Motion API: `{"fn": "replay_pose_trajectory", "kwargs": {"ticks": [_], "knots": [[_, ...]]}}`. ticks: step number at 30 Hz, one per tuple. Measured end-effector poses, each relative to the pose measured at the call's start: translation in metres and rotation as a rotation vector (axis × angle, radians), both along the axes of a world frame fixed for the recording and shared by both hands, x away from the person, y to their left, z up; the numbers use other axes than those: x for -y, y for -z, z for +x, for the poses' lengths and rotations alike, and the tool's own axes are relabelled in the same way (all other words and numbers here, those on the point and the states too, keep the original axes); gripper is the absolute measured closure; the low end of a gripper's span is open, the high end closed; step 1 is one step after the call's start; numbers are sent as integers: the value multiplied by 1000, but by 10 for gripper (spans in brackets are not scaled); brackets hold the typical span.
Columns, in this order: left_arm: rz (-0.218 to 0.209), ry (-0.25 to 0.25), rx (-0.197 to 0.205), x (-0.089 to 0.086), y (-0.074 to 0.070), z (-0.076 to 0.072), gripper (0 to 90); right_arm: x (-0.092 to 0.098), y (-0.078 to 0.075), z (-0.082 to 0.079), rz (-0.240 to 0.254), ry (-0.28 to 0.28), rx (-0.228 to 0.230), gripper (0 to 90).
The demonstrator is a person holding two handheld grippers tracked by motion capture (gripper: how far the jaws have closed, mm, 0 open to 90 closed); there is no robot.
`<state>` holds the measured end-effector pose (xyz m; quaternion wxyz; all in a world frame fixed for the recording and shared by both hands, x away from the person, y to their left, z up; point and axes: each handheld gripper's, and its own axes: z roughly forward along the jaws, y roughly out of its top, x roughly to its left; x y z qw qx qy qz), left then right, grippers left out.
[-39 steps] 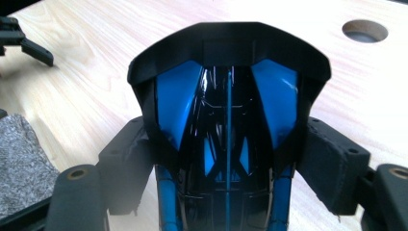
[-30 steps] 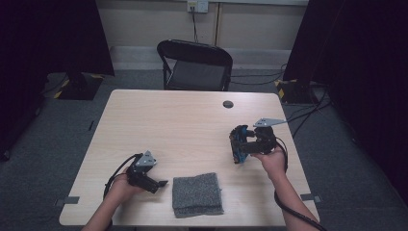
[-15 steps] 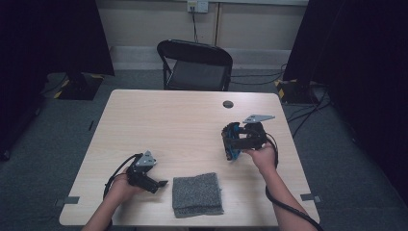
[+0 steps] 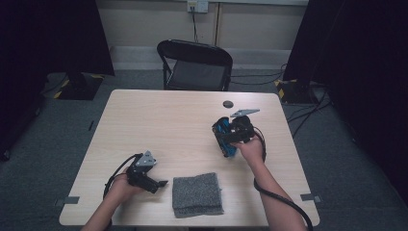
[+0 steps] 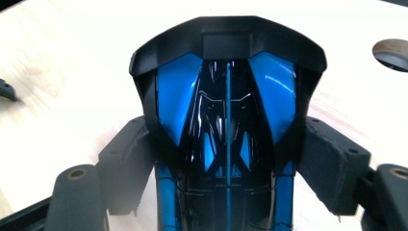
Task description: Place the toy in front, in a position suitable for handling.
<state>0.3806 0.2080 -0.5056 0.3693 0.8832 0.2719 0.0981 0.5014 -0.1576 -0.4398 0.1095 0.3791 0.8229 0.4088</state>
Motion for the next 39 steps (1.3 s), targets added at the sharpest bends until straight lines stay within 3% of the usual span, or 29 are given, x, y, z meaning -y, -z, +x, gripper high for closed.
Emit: {"fn": "replay_pose_trajectory", "kwargs": {"ticks": [19,30,39], "knots": [[0,0,0,0,0,0,9,-31,33,24,-61,2,-49,255],[-1,0,0,0,0,0,9,-46,51,31,-154,-8,-64,253],[0,0,0,0,0,0,9,-51,53,33,-194,-19,-59,251]]}}
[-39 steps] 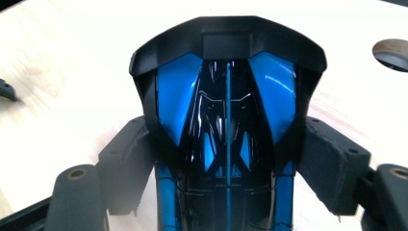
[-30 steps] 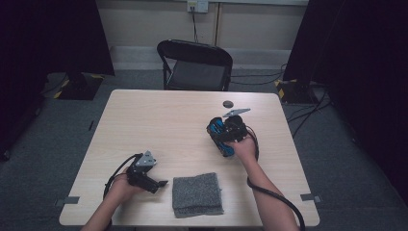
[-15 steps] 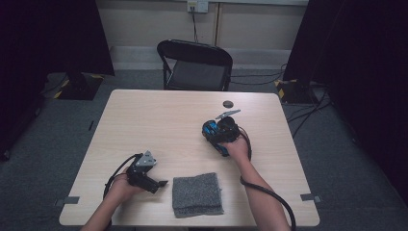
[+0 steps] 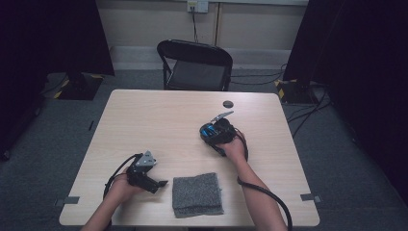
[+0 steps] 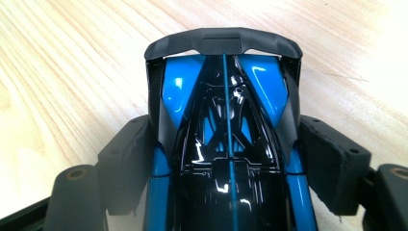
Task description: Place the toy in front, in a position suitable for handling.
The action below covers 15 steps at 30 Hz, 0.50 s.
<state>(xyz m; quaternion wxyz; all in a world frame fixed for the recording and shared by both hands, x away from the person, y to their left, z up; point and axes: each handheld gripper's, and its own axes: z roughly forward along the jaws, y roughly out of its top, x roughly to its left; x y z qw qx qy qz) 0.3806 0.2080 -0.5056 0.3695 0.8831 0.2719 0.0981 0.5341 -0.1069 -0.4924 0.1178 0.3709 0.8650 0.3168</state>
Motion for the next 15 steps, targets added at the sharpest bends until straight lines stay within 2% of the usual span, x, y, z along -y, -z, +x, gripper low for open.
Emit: {"fn": "replay_pose_trajectory", "kwargs": {"ticks": [2,4,6,8,11,14,15], "knots": [[0,0,1,0,0,0,9,-1,0,-1,-13,-10,13,246],[0,0,1,0,0,0,9,0,0,-3,-7,-12,42,198],[-1,1,0,0,0,0,9,2,-1,-4,-3,-13,36,173],[0,1,0,0,0,0,9,6,-4,-9,-23,-30,60,145],[1,0,1,0,0,0,9,16,-7,-19,18,-34,49,139],[0,0,0,0,0,0,9,25,-9,-28,18,-39,66,139],[0,0,0,0,0,0,9,36,-9,-38,40,-37,64,137]]}}
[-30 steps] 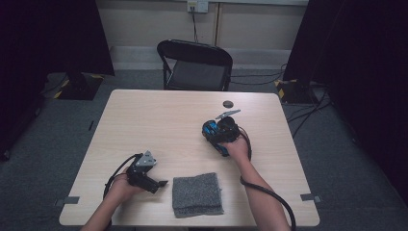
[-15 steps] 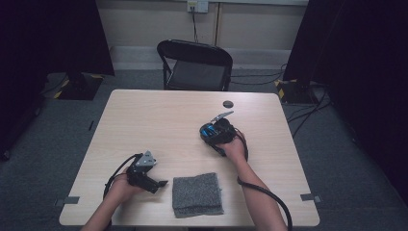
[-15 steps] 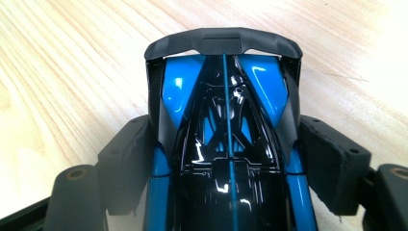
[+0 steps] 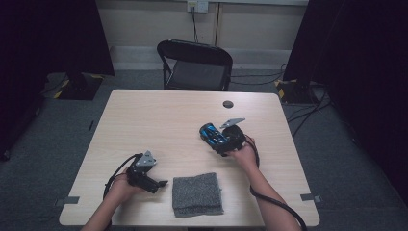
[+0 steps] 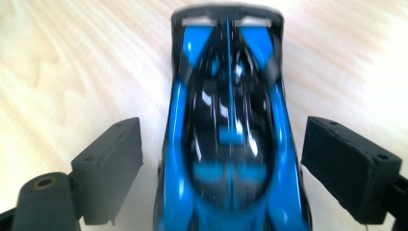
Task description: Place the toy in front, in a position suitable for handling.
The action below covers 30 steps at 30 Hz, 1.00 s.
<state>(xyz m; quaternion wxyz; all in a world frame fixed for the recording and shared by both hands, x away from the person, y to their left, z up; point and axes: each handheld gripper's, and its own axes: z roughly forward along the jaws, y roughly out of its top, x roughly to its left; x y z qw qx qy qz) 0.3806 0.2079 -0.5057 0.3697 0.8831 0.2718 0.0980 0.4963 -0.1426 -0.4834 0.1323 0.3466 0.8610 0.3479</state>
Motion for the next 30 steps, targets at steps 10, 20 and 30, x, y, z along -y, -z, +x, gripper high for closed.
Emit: {"fn": "replay_pose_trajectory", "kwargs": {"ticks": [10,20,30], "knots": [[2,-7,2,0,0,-1,9,29,12,-19,13,31,11,132],[-18,-34,21,-4,-1,-8,91,29,23,-23,33,28,37,140],[-30,43,49,3,-9,-27,276,29,23,-24,36,20,44,169]]}}
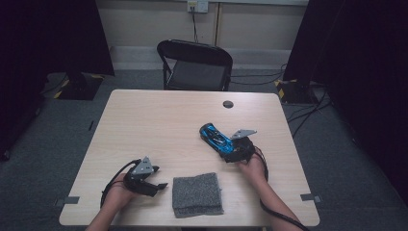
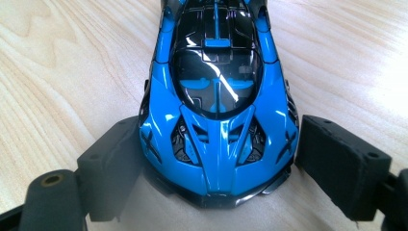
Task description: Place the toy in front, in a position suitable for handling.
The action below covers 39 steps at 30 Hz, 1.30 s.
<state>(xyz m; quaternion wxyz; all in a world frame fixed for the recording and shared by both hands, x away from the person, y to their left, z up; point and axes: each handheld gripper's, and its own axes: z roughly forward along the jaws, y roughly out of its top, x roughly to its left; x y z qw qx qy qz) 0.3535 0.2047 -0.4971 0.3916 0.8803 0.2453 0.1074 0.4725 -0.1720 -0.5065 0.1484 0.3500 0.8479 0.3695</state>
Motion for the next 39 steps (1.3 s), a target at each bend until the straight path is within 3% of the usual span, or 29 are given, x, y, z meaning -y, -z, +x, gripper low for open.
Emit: {"fn": "replay_pose_trajectory", "kwargs": {"ticks": [2,4,6,7,8,12,15,17,20,23,27,30,34,36,39], "knots": [[-39,29,19,6,-11,-4,285,0,0,-1,0,1,0,173],[-100,69,14,15,-23,-8,306,0,0,-1,1,4,-1,175],[-121,121,17,26,-32,-11,321,0,0,-1,1,3,-1,176],[-121,121,17,26,-32,-11,338,0,0,-1,2,3,-1,176],[-126,161,-5,38,-36,-13,364,0,0,-1,2,2,-2,176],[-53,221,-56,60,-29,-15,436,0,0,-1,3,0,0,187],[-1,267,-77,70,-22,-19,442,1,0,-2,6,-9,6,216],[34,270,-76,72,-18,-20,431,1,0,-3,6,-10,8,223],[47,269,-93,73,-14,-21,406,1,0,-3,7,-10,8,223],[61,275,-83,74,-11,-22,398,1,0,-3,8,-11,7,223],[38,278,-91,72,-8,-20,398,1,0,-3,8,-11,7,223],[50,272,-96,73,-9,-20,407,1,0,-3,8,-10,7,223],[91,247,-114,76,-13,-22,530,1,0,-3,7,-10,7,223],[99,232,-144,78,-15,-23,646,1,0,-3,7,-9,7,222],[98,185,-201,80,-18,-22,727,1,0,-4,7,-5,7,222]]}}
